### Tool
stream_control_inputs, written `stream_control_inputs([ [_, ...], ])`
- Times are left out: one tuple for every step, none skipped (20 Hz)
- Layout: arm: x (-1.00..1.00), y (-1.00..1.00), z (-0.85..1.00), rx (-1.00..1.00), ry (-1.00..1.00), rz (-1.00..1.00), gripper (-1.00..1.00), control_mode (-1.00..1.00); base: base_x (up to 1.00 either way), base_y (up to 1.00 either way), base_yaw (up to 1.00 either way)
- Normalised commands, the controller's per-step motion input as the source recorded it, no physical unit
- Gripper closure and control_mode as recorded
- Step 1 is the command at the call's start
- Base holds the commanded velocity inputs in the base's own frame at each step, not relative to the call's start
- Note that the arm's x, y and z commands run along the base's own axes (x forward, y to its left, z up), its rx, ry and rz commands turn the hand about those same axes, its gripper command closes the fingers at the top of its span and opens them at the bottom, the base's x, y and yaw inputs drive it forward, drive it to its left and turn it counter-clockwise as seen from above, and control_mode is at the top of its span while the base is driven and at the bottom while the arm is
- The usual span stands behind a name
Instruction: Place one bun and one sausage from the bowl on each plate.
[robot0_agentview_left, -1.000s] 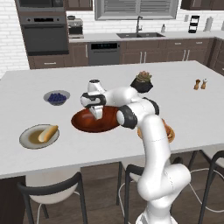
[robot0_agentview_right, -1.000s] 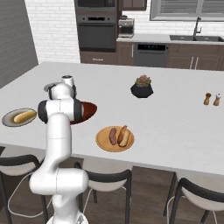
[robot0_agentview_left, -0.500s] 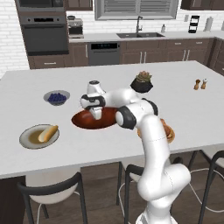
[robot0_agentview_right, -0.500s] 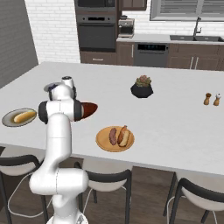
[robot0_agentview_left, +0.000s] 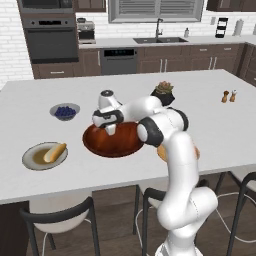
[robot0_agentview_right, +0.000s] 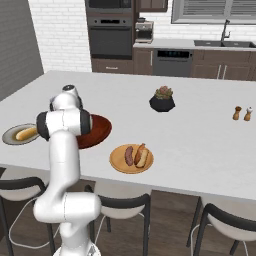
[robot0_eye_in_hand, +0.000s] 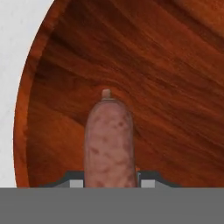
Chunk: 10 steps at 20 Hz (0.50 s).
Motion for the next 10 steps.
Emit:
stream_control_inputs([
  [-0.6, 0.0, 0.74, 0.09, -0.17, 0.0, 1.0, -1.0, 0.0, 0.0, 0.0],
  [-0.61, 0.0, 0.76, 0.1, -0.16, 0.0, 1.0, -1.0, 0.0, 0.0, 0.0],
  [-0.6, 0.0, 0.75, 0.1, -0.16, 0.0, 1.0, -1.0, 0.0, 0.0, 0.0],
  [-0.6, 0.0, 0.74, 0.1, -0.17, 0.0, 1.0, -1.0, 0.0, 0.0, 0.0],
  [-0.58, 0.0, 0.71, 0.09, -0.16, 0.0, 1.0, -1.0, 0.0, 0.0, 0.0],
  [-0.51, 0.0, 0.71, 0.13, -0.14, 0.0, 1.0, -1.0, 0.0, 0.0, 0.0],
  [-0.49, 0.0, 0.72, 0.16, -0.12, 0.0, 1.0, -1.0, 0.0, 0.0, 0.0],
  [-0.43, 0.0, 0.8, 0.19, -0.09, 0.0, 1.0, -1.0, 0.0, 0.0, 0.0],
  [-0.34, 0.0, 0.86, 0.2, -0.06, 0.0, 1.0, -1.0, 0.0, 0.0, 0.0],
  [-0.24, 0.0, 0.94, 0.2, -0.02, 0.0, 1.0, -1.0, 0.0, 0.0, 0.0],
])
